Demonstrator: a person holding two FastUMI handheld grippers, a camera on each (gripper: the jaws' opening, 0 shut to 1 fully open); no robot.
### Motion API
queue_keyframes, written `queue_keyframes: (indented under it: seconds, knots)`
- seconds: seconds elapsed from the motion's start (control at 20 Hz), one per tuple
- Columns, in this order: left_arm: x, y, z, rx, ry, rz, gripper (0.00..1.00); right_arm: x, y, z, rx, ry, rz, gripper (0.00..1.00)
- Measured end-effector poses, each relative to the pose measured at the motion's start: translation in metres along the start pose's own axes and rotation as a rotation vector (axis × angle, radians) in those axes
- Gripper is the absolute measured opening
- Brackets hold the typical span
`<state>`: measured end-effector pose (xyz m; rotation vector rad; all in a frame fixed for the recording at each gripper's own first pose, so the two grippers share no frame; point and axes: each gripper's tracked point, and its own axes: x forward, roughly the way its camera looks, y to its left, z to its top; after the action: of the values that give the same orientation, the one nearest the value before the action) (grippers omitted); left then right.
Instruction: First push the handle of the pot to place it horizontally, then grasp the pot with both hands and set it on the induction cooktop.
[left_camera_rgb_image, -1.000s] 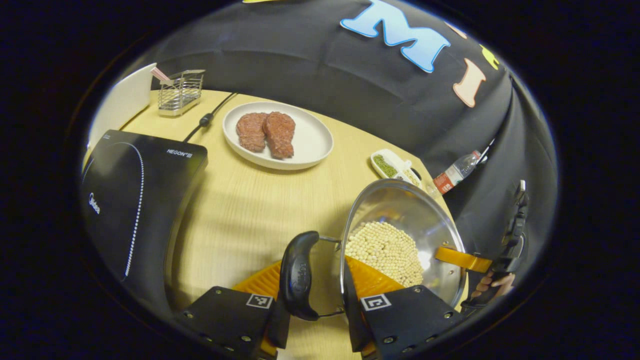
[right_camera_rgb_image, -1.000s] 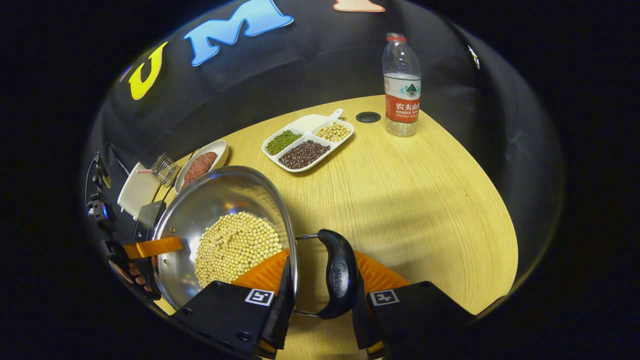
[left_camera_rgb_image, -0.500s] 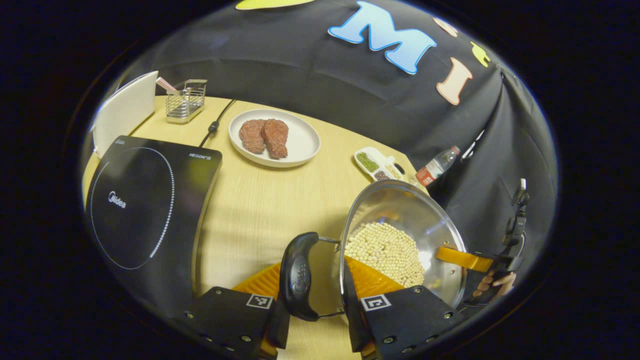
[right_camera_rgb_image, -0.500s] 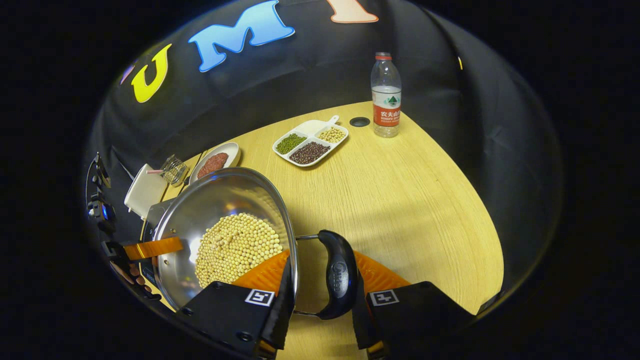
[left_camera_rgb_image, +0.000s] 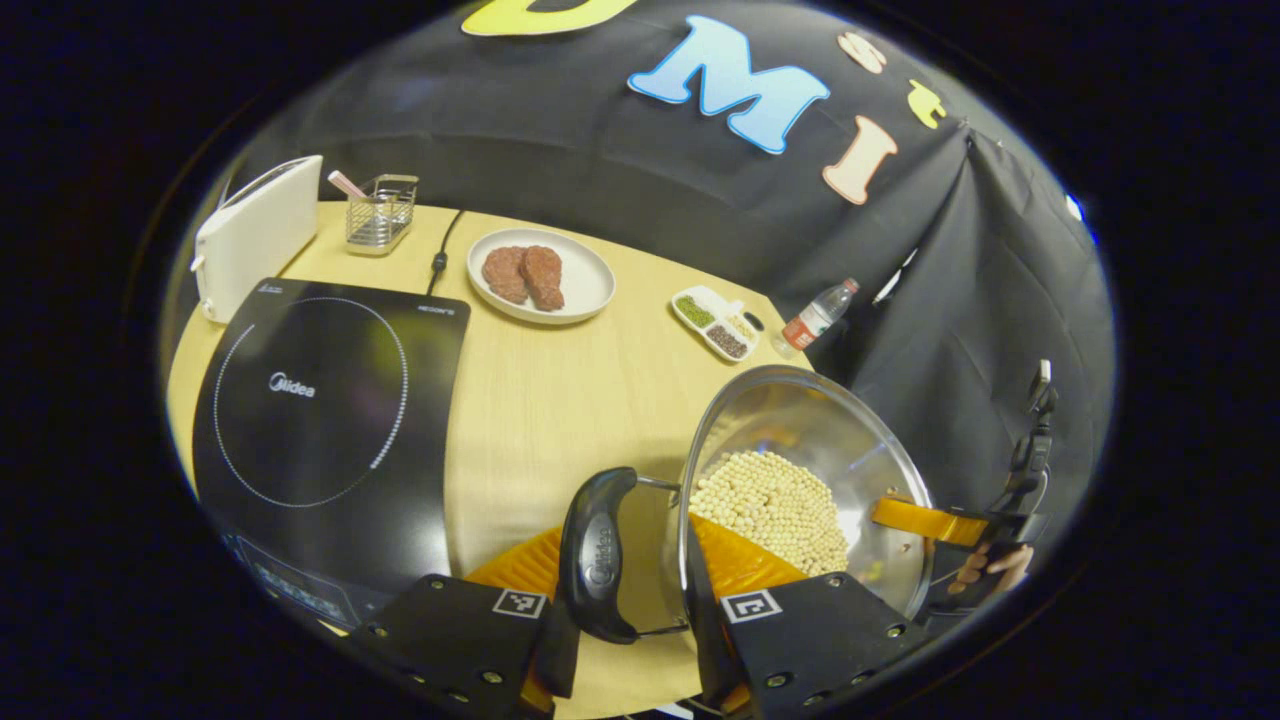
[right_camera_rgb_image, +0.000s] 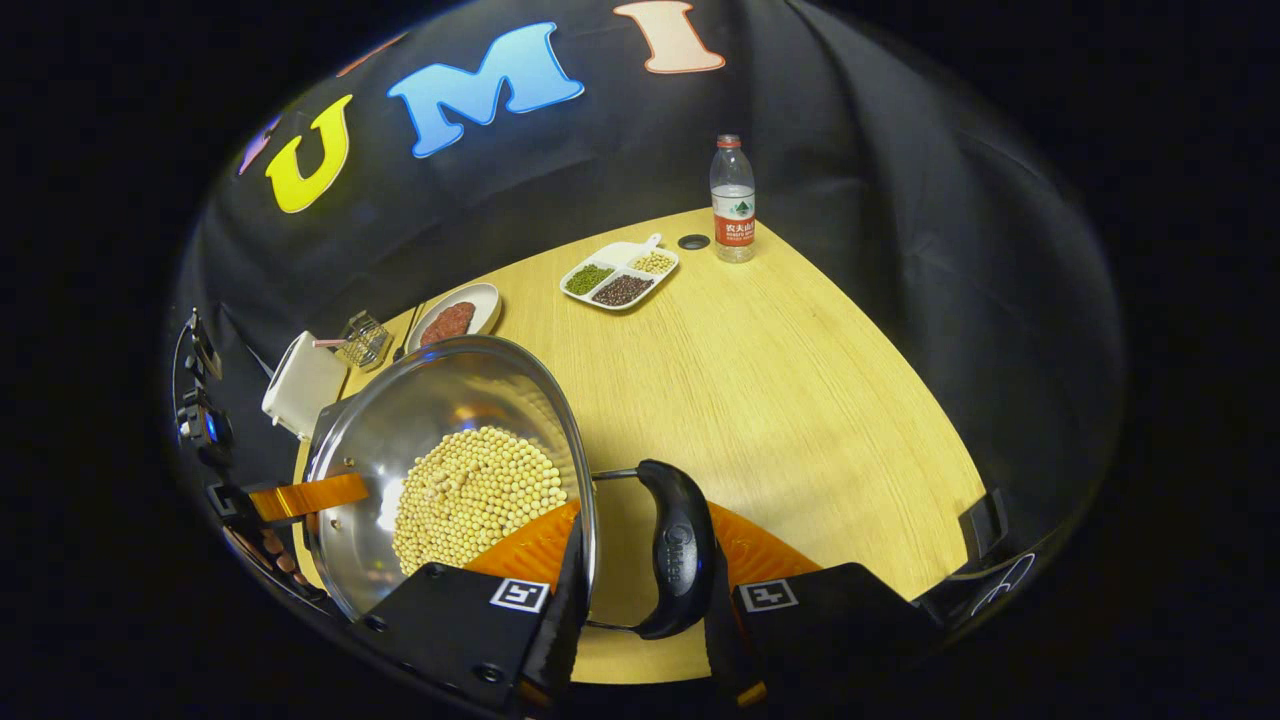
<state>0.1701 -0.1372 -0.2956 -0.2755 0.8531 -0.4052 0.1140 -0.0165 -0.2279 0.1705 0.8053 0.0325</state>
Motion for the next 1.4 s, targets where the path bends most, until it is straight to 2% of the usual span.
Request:
queue_keyframes:
  seconds: [0.1,0.45,0.5,0.65,0.8,0.85,0.9,0.95,1.0,1.05,1.2,1.25,1.3,1.35,1.4]
  knots:
    - [-0.017,0.008,-0.001,0.005,-0.001,-0.005,0.53,-0.009,0.012,-0.008,0.008,-0.002,-0.004,0.55]
    - [-0.07,0.061,0.004,0.001,-0.012,0.0,0.53,-0.025,0.073,-0.034,0.012,0.002,0.001,0.55]
    - [-0.078,0.072,0.006,-0.003,-0.016,0.009,0.48,-0.024,0.085,-0.035,0.006,0.005,0.01,0.52]
    - [-0.099,0.107,0.014,-0.017,-0.041,0.047,0.48,-0.014,0.118,-0.041,-0.003,0.032,0.049,0.55]
    - [-0.115,0.143,0.022,-0.048,-0.062,0.088,0.48,-0.004,0.153,-0.036,-0.041,0.031,0.087,0.52]
    - [-0.122,0.155,0.026,-0.056,-0.073,0.099,0.53,0.001,0.165,-0.033,-0.053,0.027,0.1,0.52]
    - [-0.128,0.166,0.03,-0.061,-0.082,0.109,0.48,0.005,0.177,-0.031,-0.063,0.024,0.113,0.54]
    - [-0.13,0.177,0.033,-0.066,-0.09,0.119,0.48,0.009,0.189,-0.029,-0.072,0.025,0.126,0.55]
    - [-0.134,0.187,0.037,-0.068,-0.098,0.129,0.48,0.012,0.2,-0.028,-0.07,0.029,0.136,0.51]
    - [-0.138,0.2,0.044,-0.074,-0.108,0.14,0.53,0.017,0.211,-0.026,-0.069,0.024,0.149,0.54]
    - [-0.151,0.231,0.057,-0.073,-0.137,0.164,0.53,0.029,0.243,-0.025,-0.082,0.031,0.182,0.54]
    - [-0.152,0.239,0.061,-0.074,-0.141,0.17,0.48,0.032,0.252,-0.025,-0.085,0.035,0.192,0.54]
    - [-0.155,0.247,0.065,-0.076,-0.147,0.175,0.52,0.036,0.261,-0.023,-0.088,0.039,0.201,0.54]
    - [-0.157,0.256,0.068,-0.079,-0.152,0.18,0.44,0.04,0.269,-0.021,-0.088,0.041,0.208,0.54]
    - [-0.159,0.265,0.072,-0.082,-0.158,0.185,0.47,0.044,0.277,-0.018,-0.089,0.042,0.214,0.54]
